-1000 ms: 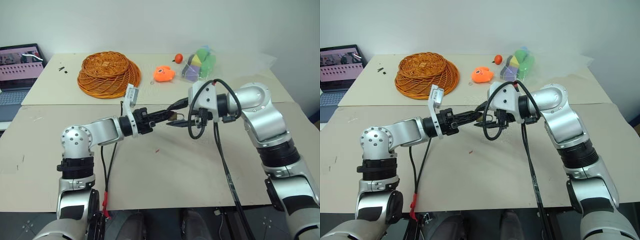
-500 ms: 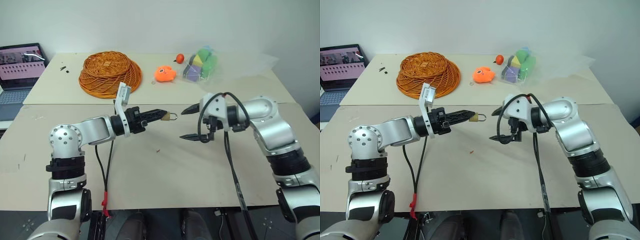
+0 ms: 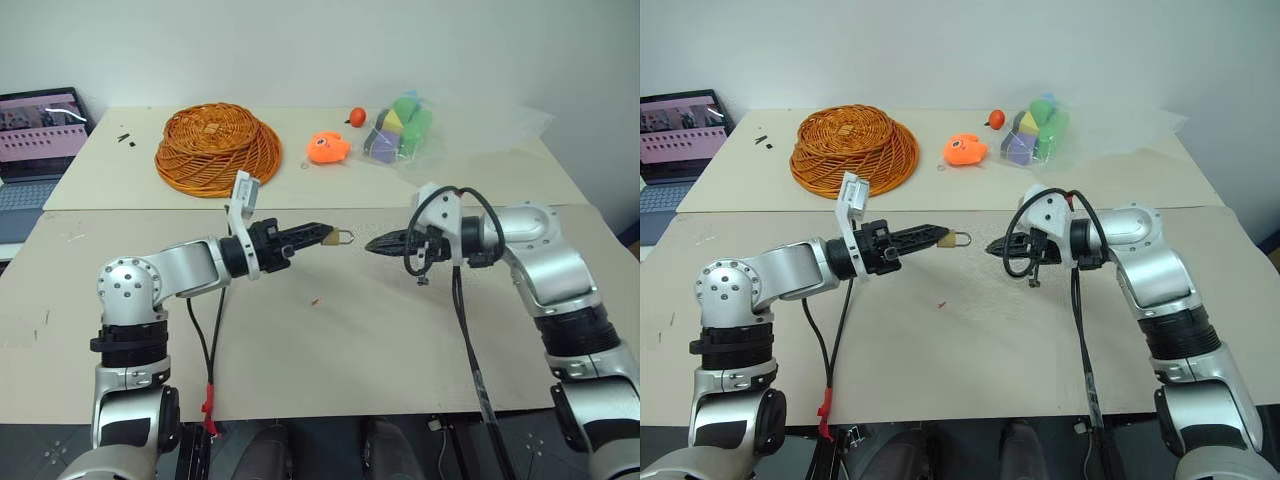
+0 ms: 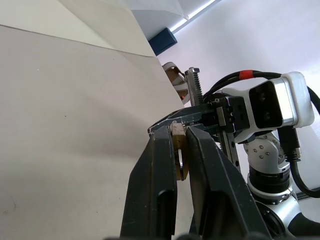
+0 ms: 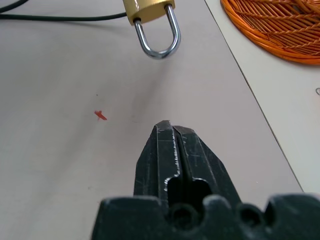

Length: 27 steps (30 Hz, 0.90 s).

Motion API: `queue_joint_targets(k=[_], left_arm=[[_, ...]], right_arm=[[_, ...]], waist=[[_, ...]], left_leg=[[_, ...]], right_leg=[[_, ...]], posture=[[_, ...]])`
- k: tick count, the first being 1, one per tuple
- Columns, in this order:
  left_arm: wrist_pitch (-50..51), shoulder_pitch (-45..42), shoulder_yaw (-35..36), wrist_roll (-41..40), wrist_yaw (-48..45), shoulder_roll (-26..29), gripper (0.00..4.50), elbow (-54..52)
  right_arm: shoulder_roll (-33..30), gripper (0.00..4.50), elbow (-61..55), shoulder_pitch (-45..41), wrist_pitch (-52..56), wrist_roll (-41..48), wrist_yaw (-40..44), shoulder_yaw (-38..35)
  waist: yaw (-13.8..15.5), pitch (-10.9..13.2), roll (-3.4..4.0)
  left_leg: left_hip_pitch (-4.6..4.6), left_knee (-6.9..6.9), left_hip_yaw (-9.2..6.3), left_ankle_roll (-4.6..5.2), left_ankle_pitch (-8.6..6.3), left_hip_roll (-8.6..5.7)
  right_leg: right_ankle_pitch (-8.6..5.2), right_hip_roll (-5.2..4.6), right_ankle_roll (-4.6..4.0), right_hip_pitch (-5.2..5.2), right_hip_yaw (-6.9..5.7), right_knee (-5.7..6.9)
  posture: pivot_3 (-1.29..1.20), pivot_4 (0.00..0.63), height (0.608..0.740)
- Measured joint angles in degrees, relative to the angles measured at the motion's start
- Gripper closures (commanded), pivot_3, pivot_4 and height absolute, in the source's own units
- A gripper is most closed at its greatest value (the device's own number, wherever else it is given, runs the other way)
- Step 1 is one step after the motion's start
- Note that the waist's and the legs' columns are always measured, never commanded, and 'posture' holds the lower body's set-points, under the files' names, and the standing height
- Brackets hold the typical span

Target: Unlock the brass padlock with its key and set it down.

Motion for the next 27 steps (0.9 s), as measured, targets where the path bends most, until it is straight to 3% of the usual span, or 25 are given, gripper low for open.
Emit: queue_joint_targets(k=[27], left_arm=[[-1.75, -0.14, -1.42, 1.37, -1.33, -0.23, 4.44, 0.07]], right_arm=[[0.68, 4.41, -5.29, -3.36, 5.44, 2.08, -2.45, -0.21]], waist=[[-0.01, 0.00, 0.00]], left_leg=[[0.00, 0.00, 0.00, 0.00, 0.00, 0.00]], right_leg=[[0.00, 0.00, 0.00, 0.00, -0.01, 0.01]], posture=[[0.00, 0.150, 0.739]])
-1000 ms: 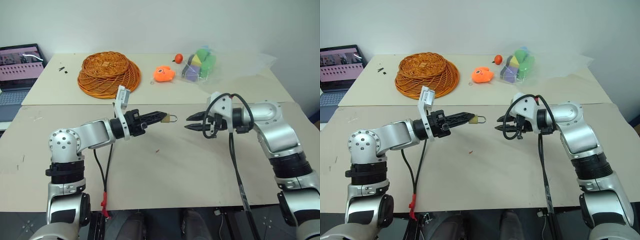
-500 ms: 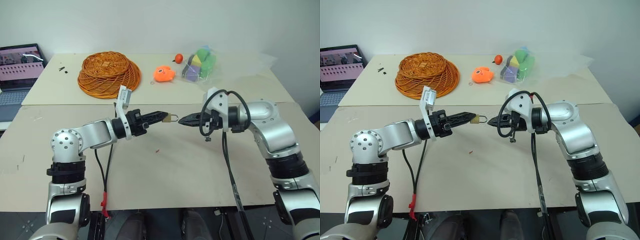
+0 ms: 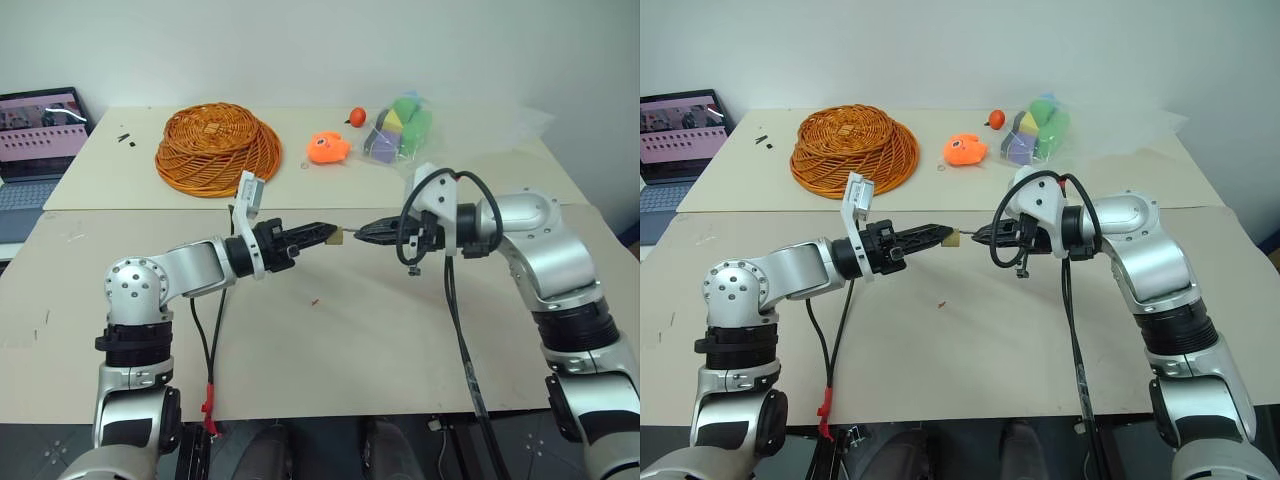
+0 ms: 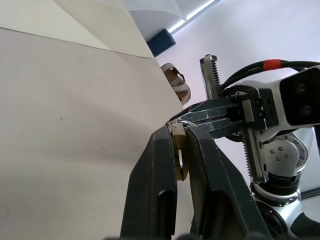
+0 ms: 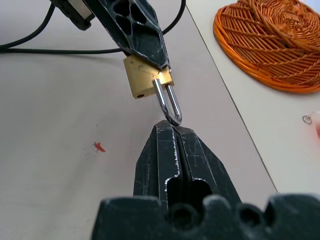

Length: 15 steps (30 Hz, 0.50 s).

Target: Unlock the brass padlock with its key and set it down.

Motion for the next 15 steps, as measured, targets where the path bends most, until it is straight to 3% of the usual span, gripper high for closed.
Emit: queue_joint_targets(k=[15], left_arm=[[-0.03, -0.25, -0.01, 2.56, -1.86, -0.48, 4.44, 0.40]], right_arm=[[-0.88, 4.41, -1.15, -1.87, 1.74, 1.00, 0.17, -0.25]], waist=[[-0.01, 0.00, 0.00]], left_leg=[[-0.01, 0.00, 0.00, 0.01, 0.00, 0.00]], right_leg=[[0.00, 0.00, 0.00, 0.00, 0.00, 0.01]], posture=[[0.00, 0.150, 0.739]])
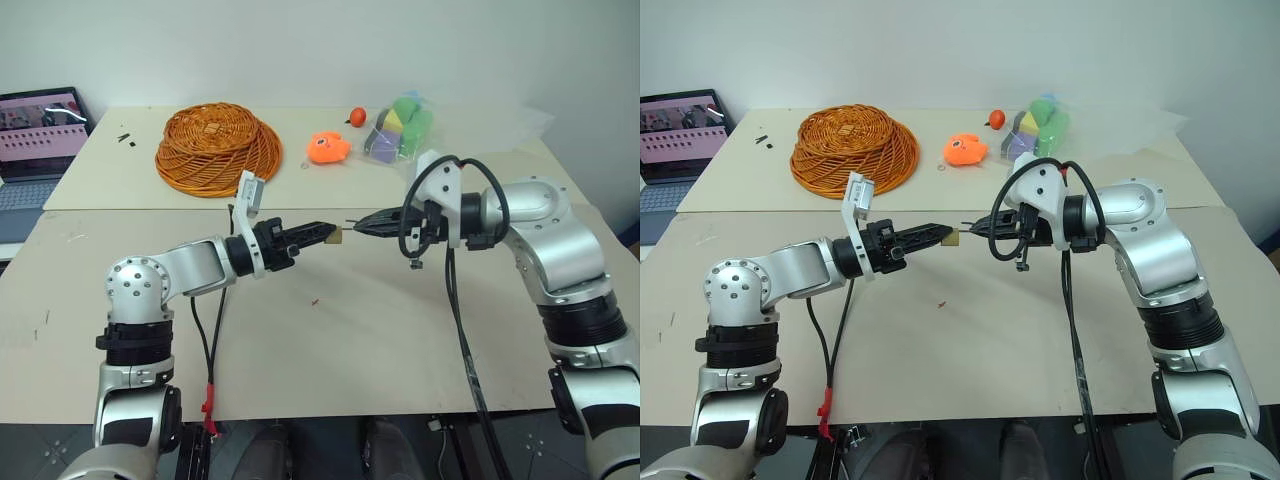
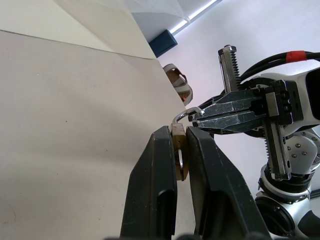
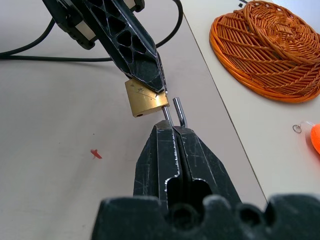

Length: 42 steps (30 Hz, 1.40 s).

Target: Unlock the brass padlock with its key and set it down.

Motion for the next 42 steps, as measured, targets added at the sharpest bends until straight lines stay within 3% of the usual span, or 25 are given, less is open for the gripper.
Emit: queue_joint_targets(k=[22, 27, 37, 42], left_arm=[[0.07, 0.76, 0.24, 0.34, 0.79, -0.23, 4.44, -0.68], [0.72, 2.83, 0.72, 0.31, 0.09, 3.89, 4.44, -0.87], [8.20, 10.58, 0.38, -3.87, -4.96, 16.24, 4.44, -2.78], [8.81, 10.87, -2.39, -3.87, -3.66, 14.66, 4.44, -2.12]], right_arm=[[1.72, 4.41, 4.74, -2.34, -3.18, -2.00, 1.27, 0.99], [-4.39, 4.41, 2.94, -1.11, 0.04, -0.95, 4.51, 0.15], [-4.72, 4.41, 0.43, 2.29, 2.48, 0.07, 3.31, -0.04], [-4.17, 4.41, -0.32, 2.39, 2.57, 0.20, 2.19, -0.04]], waist=[[-0.04, 0.00, 0.00], [0.01, 0.00, 0.00], [-0.15, 0.00, 0.01], [0.42, 0.00, 0.00]], left_leg=[[0.00, 0.00, 0.00, 0.00, 0.00, 0.00], [-0.03, -0.01, -0.01, 0.02, -0.01, 0.01], [0.07, -0.01, 0.04, 0.03, -0.02, 0.01], [0.03, -0.02, 0.00, 0.04, -0.02, 0.00]], right_leg=[[0.00, 0.00, 0.00, -0.01, 0.00, 0.00], [0.00, 0.00, 0.00, -0.02, -0.02, -0.02], [0.00, 0.01, 0.00, 0.01, 0.05, -0.01], [0.00, 0.00, 0.00, 0.02, 0.00, -0.02]], posture=[[0.00, 0.150, 0.739], [0.00, 0.150, 0.739], [0.00, 0.150, 0.739], [0.00, 0.150, 0.739]])
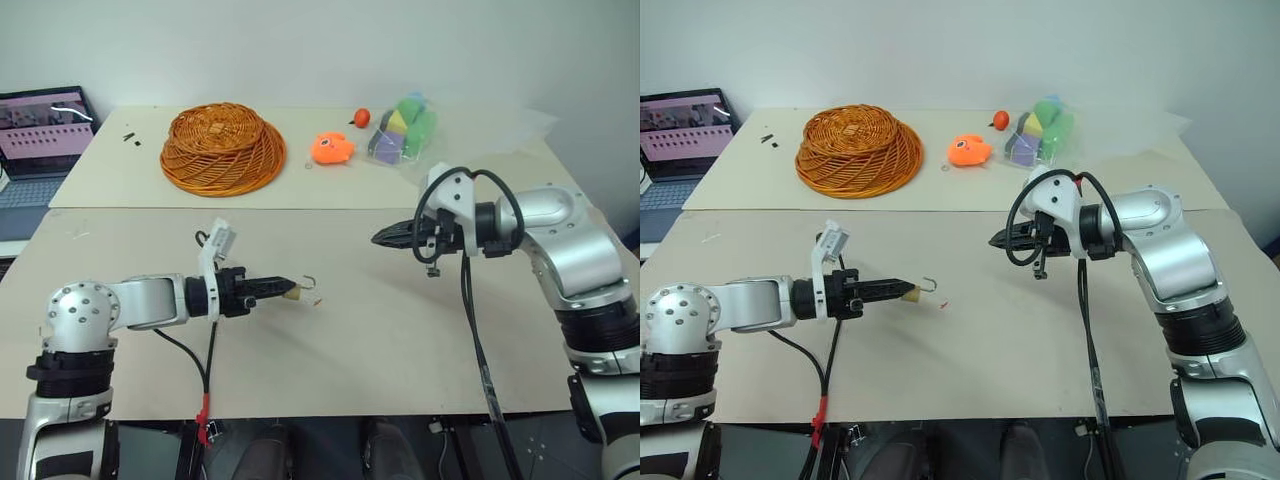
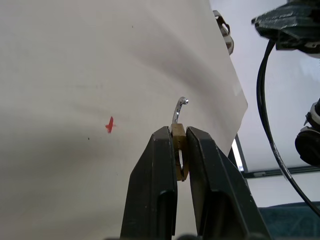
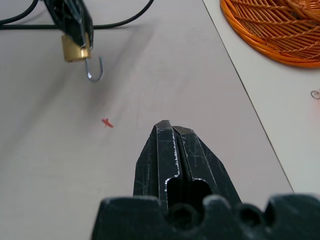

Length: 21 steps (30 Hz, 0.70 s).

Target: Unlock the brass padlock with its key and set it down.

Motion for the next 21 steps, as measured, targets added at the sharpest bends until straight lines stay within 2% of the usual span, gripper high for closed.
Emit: queue_joint_targets(k=[5, 6, 7, 17, 18, 21], left_arm=[[0.31, 0.16, -2.84, -0.04, 1.91, -2.56, 4.44, 1.49], [0.28, 0.11, -3.04, -0.04, 2.16, -3.02, 4.44, 1.74], [0.26, 0.11, -3.07, -0.04, 2.23, -3.25, 4.44, 1.99], [-0.80, -0.57, -3.52, 2.41, 2.21, -7.65, 4.44, 5.66], [-0.85, -0.55, -3.53, 2.66, 2.15, -8.14, 4.44, 6.08], [-1.05, -0.58, -3.59, 4.42, 2.03, -9.80, 4.44, 7.58]], right_arm=[[-0.02, 4.41, -1.39, 1.27, 1.37, 1.54, 0.04, -0.24], [-0.23, 3.90, -1.93, 1.90, 1.90, 2.50, 0.38, -0.37], [-0.30, 3.74, -2.20, 2.22, 2.22, 3.00, 0.55, -0.49], [-3.10, 0.31, -7.59, 2.78, 9.87, 13.13, 4.94, -2.65], [-3.37, 0.05, -7.91, 2.78, 10.60, 14.02, 5.18, -2.77], [-3.88, 0.05, -8.84, 2.76, 12.69, 16.70, 5.48, -3.69]], waist=[[-0.25, 0.00, 0.00], [-0.28, 0.00, 0.00], [-0.30, 0.00, 0.00], [-0.40, -0.01, 0.00], [-0.36, -0.01, -0.01], [-0.33, -0.01, -0.01]], left_leg=[[-0.01, -0.01, 0.00, 0.00, 0.00, 0.01], [0.00, 0.00, 0.01, 0.00, 0.00, 0.00], [0.01, 0.00, 0.01, 0.00, 0.00, 0.01], [0.04, 0.00, 0.02, 0.02, -0.01, 0.01], [0.03, 0.00, 0.02, 0.02, -0.01, 0.00], [0.03, 0.01, 0.02, 0.02, -0.01, 0.01]], right_leg=[[0.00, 0.00, 0.00, -0.02, 0.01, -0.01], [0.00, 0.00, 0.00, -0.02, 0.02, -0.02], [0.00, 0.00, 0.00, -0.02, 0.04, -0.03], [0.00, -0.01, 0.00, 0.00, 0.06, -0.05], [0.00, -0.01, 0.00, 0.00, 0.06, -0.06], [0.00, -0.01, 0.00, 0.01, 0.05, -0.06]], posture=[[0.00, 0.150, 0.739], [0.00, 0.150, 0.739], [0.00, 0.150, 0.739], [0.00, 0.150, 0.739], [0.00, 0.150, 0.739], [0.00, 0.150, 0.739]])
